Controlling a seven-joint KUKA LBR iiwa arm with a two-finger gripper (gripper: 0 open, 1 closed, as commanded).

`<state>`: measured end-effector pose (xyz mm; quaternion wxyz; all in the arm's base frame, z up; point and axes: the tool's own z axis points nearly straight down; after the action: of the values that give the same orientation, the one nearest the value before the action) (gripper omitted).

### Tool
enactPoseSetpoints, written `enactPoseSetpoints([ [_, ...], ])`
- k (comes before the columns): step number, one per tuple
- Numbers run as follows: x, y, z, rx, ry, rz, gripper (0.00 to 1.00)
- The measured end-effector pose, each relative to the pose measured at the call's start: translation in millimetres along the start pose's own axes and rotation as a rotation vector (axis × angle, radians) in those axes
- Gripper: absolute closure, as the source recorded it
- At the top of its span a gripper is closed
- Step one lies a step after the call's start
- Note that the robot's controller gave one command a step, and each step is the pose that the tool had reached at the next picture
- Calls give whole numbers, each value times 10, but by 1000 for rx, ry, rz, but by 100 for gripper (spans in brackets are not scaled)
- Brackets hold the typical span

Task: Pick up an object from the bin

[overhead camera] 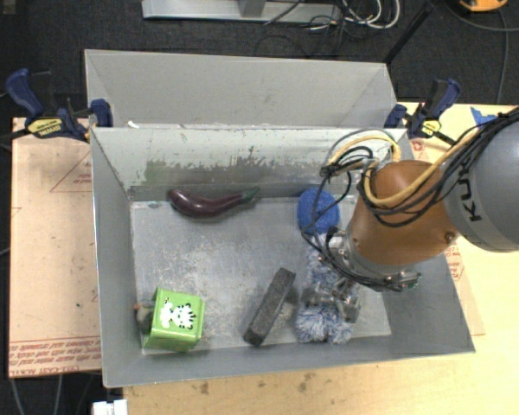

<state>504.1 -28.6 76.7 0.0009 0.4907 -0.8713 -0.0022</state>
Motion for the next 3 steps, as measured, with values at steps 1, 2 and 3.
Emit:
enactPoseSetpoints([
  [1, 3, 12, -201, -3, 2, 2, 100],
  [2, 1, 12, -418, -3, 1, 2, 100],
  [3, -3, 5, -637, 1, 0, 3, 100],
])
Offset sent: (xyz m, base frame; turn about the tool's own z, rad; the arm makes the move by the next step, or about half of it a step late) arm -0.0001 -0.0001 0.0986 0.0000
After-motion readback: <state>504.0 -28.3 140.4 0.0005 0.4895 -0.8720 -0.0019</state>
